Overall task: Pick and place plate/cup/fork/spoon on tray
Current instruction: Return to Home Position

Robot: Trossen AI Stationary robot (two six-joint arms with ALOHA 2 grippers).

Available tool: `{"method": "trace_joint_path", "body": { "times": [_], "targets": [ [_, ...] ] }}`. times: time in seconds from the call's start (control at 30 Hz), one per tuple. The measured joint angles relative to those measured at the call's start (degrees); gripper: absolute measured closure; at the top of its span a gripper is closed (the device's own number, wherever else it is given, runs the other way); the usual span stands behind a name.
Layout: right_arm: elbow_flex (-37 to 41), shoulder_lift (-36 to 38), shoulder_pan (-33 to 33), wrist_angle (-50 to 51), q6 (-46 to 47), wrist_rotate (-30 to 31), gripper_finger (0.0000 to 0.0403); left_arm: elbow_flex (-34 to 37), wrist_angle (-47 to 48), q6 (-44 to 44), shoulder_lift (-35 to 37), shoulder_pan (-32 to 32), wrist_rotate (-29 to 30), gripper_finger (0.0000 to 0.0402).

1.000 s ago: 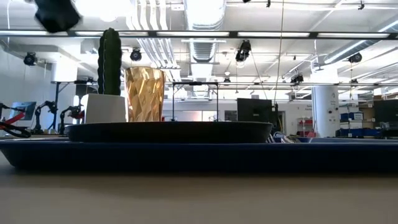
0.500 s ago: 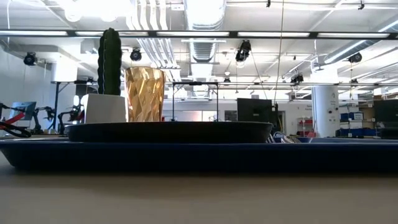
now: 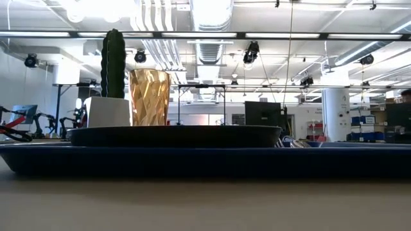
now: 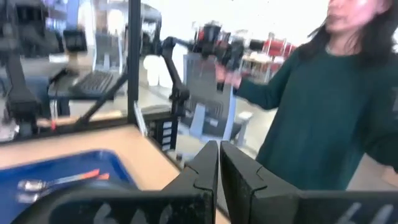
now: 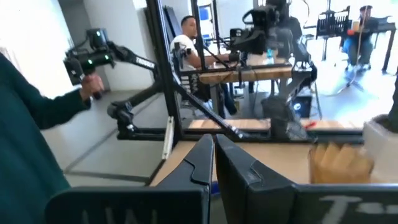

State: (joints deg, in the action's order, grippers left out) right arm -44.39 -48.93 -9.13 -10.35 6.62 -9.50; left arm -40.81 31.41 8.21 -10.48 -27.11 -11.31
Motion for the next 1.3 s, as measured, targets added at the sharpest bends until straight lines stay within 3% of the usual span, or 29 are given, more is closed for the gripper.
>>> {"method": "trace_joint_path", "body": {
  "times": [0.27,0.47,0.7,0.97,1.1,1.3],
  "targets": [
    [18.4,7.5,0.0,-15.7,5.8,0.9,0.0394,9.5,-4.8,0.1,10.4,0.0,-0.1,0.0401],
    [27.6,14.4,0.0,-17.8,7.7,8.3,0.0394,10.9,-4.6,0.0,10.4,0.0,-0.1,0.0402],
    [37.2,26.4,0.2,-20.4,10.1,9.5,0.0394,11.6,-3.5,0.4,10.4,0.0,-0.1,0.0402],
    [43.1,36.2,0.2,-17.4,8.4,9.5,0.0394,11.9,1.8,0.5,10.5,0.0,0.1,0.0402],
    [43.6,40.1,0.2,-10.1,7.4,9.6,0.0394,11.7,1.6,0.4,10.5,0.0,0.4,0.0402],
    [43.7,44.5,0.2,-3.9,3.6,15.6,0.0394,12.4,1.5,0.1,10.5,0.0,1.9,0.0402]
  ]
}}
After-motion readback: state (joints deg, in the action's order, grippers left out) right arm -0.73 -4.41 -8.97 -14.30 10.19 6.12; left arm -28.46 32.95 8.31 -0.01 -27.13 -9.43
